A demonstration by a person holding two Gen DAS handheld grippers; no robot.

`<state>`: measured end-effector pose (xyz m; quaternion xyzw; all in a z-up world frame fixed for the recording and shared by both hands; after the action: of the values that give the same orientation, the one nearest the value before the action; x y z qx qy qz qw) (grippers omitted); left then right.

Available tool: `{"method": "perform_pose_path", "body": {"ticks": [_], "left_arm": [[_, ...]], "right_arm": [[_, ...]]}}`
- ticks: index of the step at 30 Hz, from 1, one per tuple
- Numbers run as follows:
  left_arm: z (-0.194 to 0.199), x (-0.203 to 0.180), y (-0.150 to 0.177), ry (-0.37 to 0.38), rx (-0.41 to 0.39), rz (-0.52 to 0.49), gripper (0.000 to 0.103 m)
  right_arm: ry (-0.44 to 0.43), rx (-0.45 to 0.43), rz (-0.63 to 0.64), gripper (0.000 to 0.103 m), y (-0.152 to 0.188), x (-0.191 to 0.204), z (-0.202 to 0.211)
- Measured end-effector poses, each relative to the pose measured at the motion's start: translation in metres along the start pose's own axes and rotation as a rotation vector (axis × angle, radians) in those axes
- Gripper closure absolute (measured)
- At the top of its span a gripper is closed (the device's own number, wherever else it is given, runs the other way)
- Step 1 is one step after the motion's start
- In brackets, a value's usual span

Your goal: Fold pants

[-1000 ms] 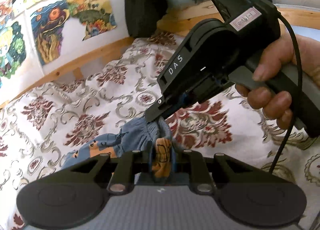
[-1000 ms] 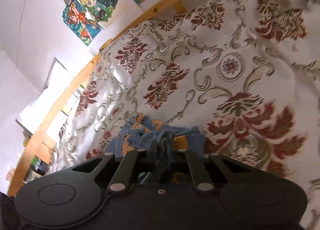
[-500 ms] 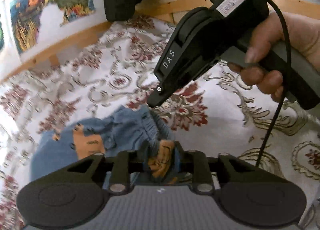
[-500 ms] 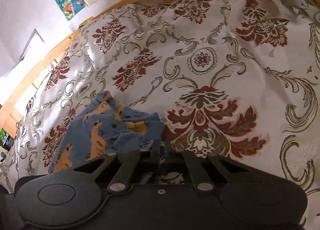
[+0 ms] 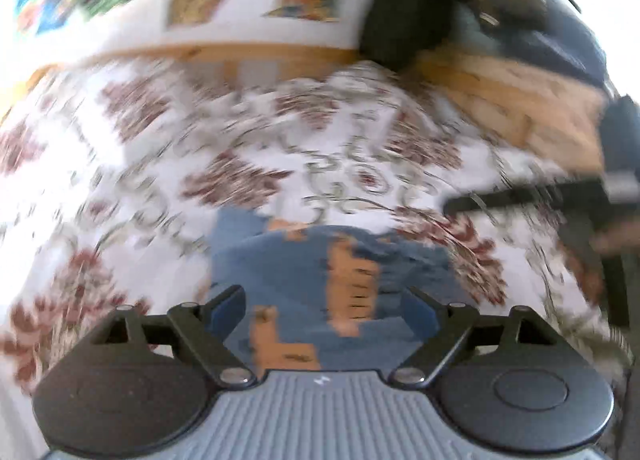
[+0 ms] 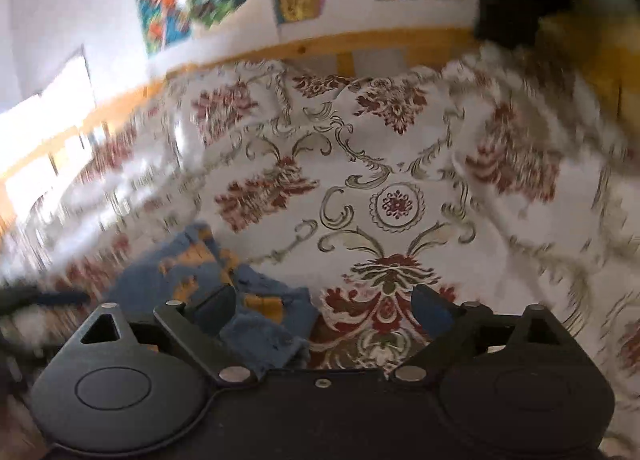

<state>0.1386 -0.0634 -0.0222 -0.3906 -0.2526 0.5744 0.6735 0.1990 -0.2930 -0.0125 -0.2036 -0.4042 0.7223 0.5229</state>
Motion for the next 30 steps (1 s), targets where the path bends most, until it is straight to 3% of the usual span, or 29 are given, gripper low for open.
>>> {"method": "perform_pose_path", "body": {"ticks": [2, 5, 9, 12, 15, 17, 19, 21, 23, 24, 25, 26, 29, 30], "left_arm": [[-0.003, 0.013, 0.002, -0.028, 0.011, 0.021, 0.015], [-0.009, 0.02, 0.007, -0.167, 0.026, -0.026, 0.014], [-0.027, 0.036, 0.027, -0.279, 0.144, -0.066, 0.009], [-0.023, 0.046, 0.039, -0.269, 0.137, -0.029, 0.005], [-0.015, 0.051, 0.038, -0.278, 0.136, -0.04, 0.004], [-0.007, 0.054, 0.033, -0.275, 0.141, -0.059, 0.004], [0.01, 0.052, 0.021, -0.273, 0.108, -0.063, 0.005], [0.026, 0.047, 0.004, -0.236, 0.002, -0.08, 0.005], [0.027, 0.042, -0.02, -0.169, -0.064, -0.105, 0.005], [0.021, 0.039, -0.031, -0.126, -0.079, -0.111, 0.005], [0.012, 0.035, -0.043, -0.064, -0.08, -0.113, 0.01], [0.002, 0.032, -0.052, 0.006, -0.076, -0.109, 0.019], [-0.039, 0.028, -0.071, 0.241, 0.019, -0.092, 0.027], [-0.053, 0.029, -0.073, 0.284, 0.06, -0.085, 0.028]], "right_arm": [[0.077, 0.018, 0.127, 0.001, 0.01, 0.023, 0.003], [0.129, 0.072, 0.332, 0.001, 0.034, 0.056, 0.005], [0.218, 0.205, 0.533, 0.001, 0.06, 0.075, -0.008], [0.257, 0.22, 0.505, 0.001, 0.055, 0.068, -0.005], [0.382, 0.249, 0.555, 0.001, 0.057, 0.054, 0.002], [0.407, 0.196, 0.504, 0.002, 0.05, 0.045, 0.014], [0.329, 0.083, 0.405, 0.005, 0.036, 0.042, 0.029], [0.237, -0.005, 0.332, 0.015, 0.025, 0.046, 0.035], [0.156, -0.042, 0.314, 0.041, 0.021, 0.057, 0.03], [0.109, -0.038, 0.314, 0.049, 0.021, 0.062, 0.024], [0.062, -0.02, 0.315, 0.066, 0.022, 0.068, 0.016], [0.019, 0.007, 0.313, 0.076, 0.025, 0.072, 0.009], [-0.048, 0.052, 0.299, 0.08, 0.032, 0.077, -0.008], [-0.056, 0.062, 0.283, 0.08, 0.035, 0.079, -0.011]]}}
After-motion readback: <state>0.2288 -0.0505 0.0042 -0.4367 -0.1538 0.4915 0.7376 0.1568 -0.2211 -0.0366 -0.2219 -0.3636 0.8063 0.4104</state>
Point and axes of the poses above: each gripper's, at about its wrist camera, not at the fingertips, and z roughly against the way its jaws point, x to its left, y to its underside, the point moved 3 cm from there along -z, roughly the way its jaws point, and after that the axes turned 3 degrees about -y, right-handed, at the moved point
